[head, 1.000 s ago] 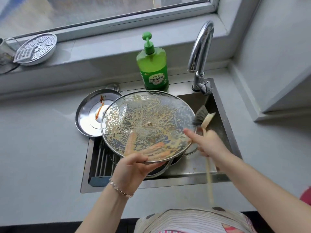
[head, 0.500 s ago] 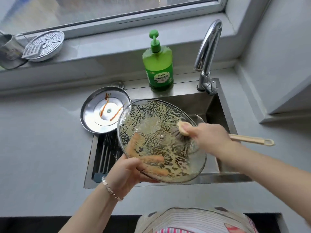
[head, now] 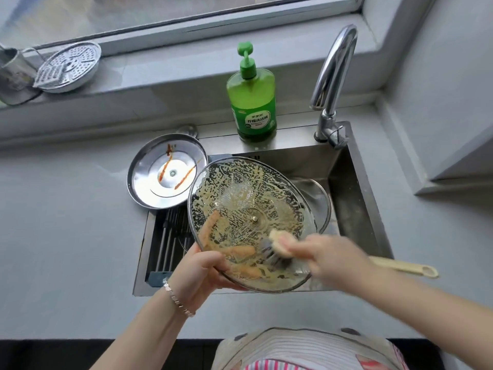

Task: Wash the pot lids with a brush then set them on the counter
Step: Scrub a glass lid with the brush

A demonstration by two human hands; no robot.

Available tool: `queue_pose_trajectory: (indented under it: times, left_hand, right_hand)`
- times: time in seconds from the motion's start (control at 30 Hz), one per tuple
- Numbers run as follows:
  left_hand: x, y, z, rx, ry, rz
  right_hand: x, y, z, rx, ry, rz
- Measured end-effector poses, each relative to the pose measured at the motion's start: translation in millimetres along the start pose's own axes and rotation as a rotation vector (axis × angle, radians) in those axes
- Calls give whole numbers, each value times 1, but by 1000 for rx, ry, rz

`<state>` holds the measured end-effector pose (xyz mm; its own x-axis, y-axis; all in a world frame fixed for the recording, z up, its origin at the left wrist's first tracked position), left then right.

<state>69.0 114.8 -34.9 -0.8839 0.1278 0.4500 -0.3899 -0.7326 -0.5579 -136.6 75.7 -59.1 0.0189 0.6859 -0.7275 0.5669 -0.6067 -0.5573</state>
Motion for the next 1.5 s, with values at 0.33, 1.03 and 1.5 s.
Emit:
queue_pose_trajectory:
  times: [0.33, 1.03, 1.5]
  left_hand:
    - [-4, 3, -4, -42, 39, -14]
    - [7, 1, 0, -14, 65, 5]
    - [14, 1, 1, -44, 57, -24]
  right_hand:
    - [1, -14, 27, 50, -66, -108]
    - [7, 3, 41, 224, -56, -18]
    - [-3, 24, 69, 383, 3, 82]
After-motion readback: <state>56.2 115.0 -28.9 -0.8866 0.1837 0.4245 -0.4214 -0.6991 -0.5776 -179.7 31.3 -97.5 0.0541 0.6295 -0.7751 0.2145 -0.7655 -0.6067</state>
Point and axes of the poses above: each hand's wrist, its own y-axis towards the middle knuckle, its own x-axis out of the palm, z = x × y, the point moved 4 cm from there along y, towards the middle knuckle, and after that the axes turned 14 degrees about -z, right-handed, at the moved point
